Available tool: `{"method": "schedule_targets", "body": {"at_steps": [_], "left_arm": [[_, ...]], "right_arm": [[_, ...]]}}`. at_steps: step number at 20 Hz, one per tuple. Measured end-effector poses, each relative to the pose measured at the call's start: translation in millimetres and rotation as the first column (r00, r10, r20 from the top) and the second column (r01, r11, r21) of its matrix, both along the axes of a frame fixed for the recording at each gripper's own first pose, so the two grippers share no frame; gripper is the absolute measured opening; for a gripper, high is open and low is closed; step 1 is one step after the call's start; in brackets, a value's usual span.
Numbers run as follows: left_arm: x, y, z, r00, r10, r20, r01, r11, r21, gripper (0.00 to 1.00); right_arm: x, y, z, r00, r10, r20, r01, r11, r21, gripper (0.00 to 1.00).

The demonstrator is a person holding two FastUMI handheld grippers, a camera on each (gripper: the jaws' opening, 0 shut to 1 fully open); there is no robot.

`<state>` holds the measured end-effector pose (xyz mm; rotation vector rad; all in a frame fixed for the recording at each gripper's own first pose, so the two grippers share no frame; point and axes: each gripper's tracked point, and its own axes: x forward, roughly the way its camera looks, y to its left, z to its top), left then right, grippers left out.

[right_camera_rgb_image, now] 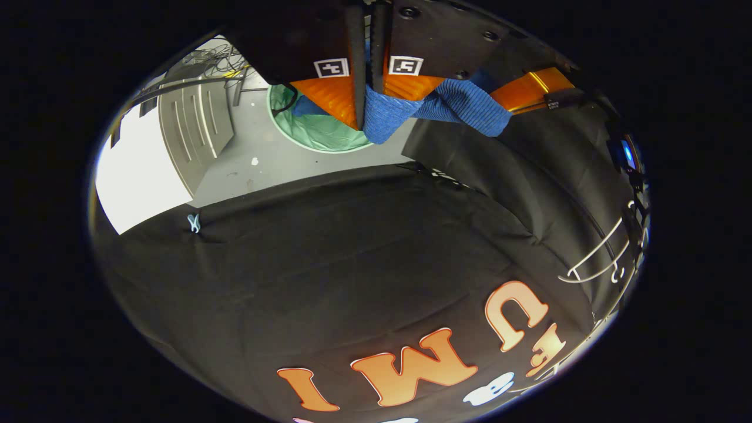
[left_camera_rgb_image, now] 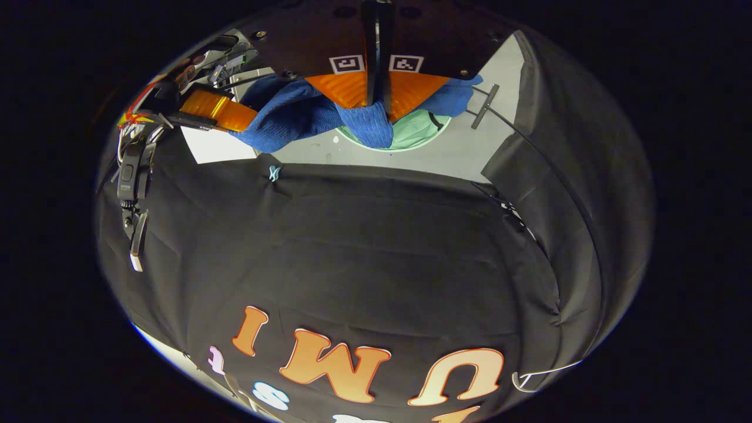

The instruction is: Grasp the clothes on the hanger with both hands and then place them into the laundry hamper below.

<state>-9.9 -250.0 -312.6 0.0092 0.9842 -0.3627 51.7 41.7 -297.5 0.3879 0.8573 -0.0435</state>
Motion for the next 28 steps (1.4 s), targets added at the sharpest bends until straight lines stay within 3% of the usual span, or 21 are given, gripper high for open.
{"method": "schedule_targets", "body": {"at_steps": [8, 20, 22, 23, 26, 28], "left_arm": [[-6, 7, -58, 0.994, -0.073, -0.083, 0.085, 0.984, 0.156, 0.02], [-27, 20, -101, 0.976, -0.065, -0.206, 0.122, 0.953, 0.278, 0.07], [-37, 20, -107, 0.974, -0.057, -0.218, 0.121, 0.948, 0.294, 0.14], [-40, 22, -107, 0.973, -0.045, -0.228, 0.114, 0.948, 0.298, 0.22], [-44, 23, -100, 0.969, -0.021, -0.246, 0.095, 0.952, 0.292, 0.22], [-46, 23, -97, 0.967, -0.035, -0.251, 0.105, 0.956, 0.274, 0.45]], "right_arm": [[-23, 0, -56, 0.994, 0.032, -0.104, -0.040, 0.996, -0.075, 0.12], [-57, -17, -122, 0.970, 0.001, -0.241, -0.037, 0.988, -0.147, 0.13], [-63, -16, -127, 0.966, 0.009, -0.259, -0.047, 0.989, -0.142, 0.13], [-65, -17, -128, 0.965, 0.005, -0.264, -0.043, 0.989, -0.141, 0.13], [-69, -22, -128, 0.961, -0.021, -0.276, -0.019, 0.990, -0.140, 0.13], [-73, -20, -129, 0.955, -0.018, -0.296, -0.018, 0.993, -0.120, 0.13]]}}
